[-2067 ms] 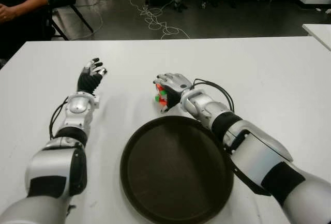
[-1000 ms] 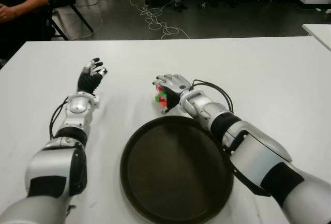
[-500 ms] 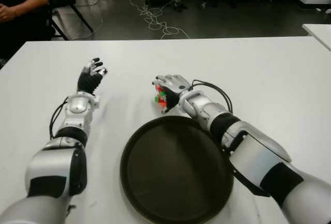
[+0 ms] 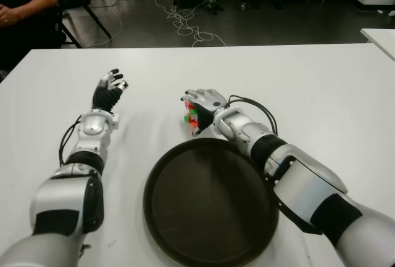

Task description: Pick up the Rubik's Cube and put it in the plate

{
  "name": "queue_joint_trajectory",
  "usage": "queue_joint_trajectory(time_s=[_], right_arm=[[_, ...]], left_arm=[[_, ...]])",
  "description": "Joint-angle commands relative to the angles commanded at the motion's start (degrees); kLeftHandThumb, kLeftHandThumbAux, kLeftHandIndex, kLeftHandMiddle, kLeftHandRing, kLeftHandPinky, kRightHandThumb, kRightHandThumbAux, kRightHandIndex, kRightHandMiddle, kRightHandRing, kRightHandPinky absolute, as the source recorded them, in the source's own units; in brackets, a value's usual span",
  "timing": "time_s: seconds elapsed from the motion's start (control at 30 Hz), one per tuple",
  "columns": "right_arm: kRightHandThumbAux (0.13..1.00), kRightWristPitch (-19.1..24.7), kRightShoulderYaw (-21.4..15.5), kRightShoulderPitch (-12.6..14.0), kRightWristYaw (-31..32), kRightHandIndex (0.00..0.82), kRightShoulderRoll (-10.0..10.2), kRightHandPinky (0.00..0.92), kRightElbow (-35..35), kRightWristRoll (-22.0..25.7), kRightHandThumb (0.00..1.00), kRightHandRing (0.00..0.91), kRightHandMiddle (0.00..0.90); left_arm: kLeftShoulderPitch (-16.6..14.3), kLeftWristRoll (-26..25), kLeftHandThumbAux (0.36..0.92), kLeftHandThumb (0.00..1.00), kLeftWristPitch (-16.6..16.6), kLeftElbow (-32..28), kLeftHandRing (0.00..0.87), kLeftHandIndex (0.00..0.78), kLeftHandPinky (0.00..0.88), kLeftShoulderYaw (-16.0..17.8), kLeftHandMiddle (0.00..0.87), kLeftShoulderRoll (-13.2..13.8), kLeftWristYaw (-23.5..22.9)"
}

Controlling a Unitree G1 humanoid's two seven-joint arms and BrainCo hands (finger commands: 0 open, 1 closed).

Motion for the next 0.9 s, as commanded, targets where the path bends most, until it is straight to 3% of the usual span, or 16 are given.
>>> queue_joint_trajectory(time_s=[0.37, 0.53, 0.7, 0.9], right_arm=[[0.763, -0.80, -0.91, 0.56, -1.08, 0.107, -0.80, 0.258, -0.38, 0.73, 0.000, 0.181, 0.131], [0.746, -1.10, -1.34, 0.60, -1.12, 0.089, -1.11, 0.216, -0.55, 0.88, 0.000, 0.150, 0.107], [0.753, -1.33, -1.86, 0.77, -1.62, 0.109, -1.35, 0.283, -0.74, 1.06, 0.000, 0.200, 0.139], [0.750, -1.80, -2.26, 0.96, -2.09, 0.107, -1.87, 0.267, -0.68, 1.13, 0.000, 0.186, 0.133]], left_arm=[[-0.01, 0.09, 0.558, 0.145, 0.22, 0.08, 0.141, 0.075, 0.107, -0.04, 0.159, 0.22, -0.10], [-0.01, 0.14, 0.558, 0.141, 0.18, 0.07, 0.136, 0.079, 0.096, -0.07, 0.157, 0.28, -0.08], [-0.02, -0.14, 0.553, 0.133, 0.24, 0.06, 0.134, 0.079, 0.099, 0.18, 0.153, 0.24, -0.32], [-0.06, -0.25, 0.559, 0.141, 0.32, 0.07, 0.140, 0.076, 0.111, 0.30, 0.156, 0.20, -0.30]])
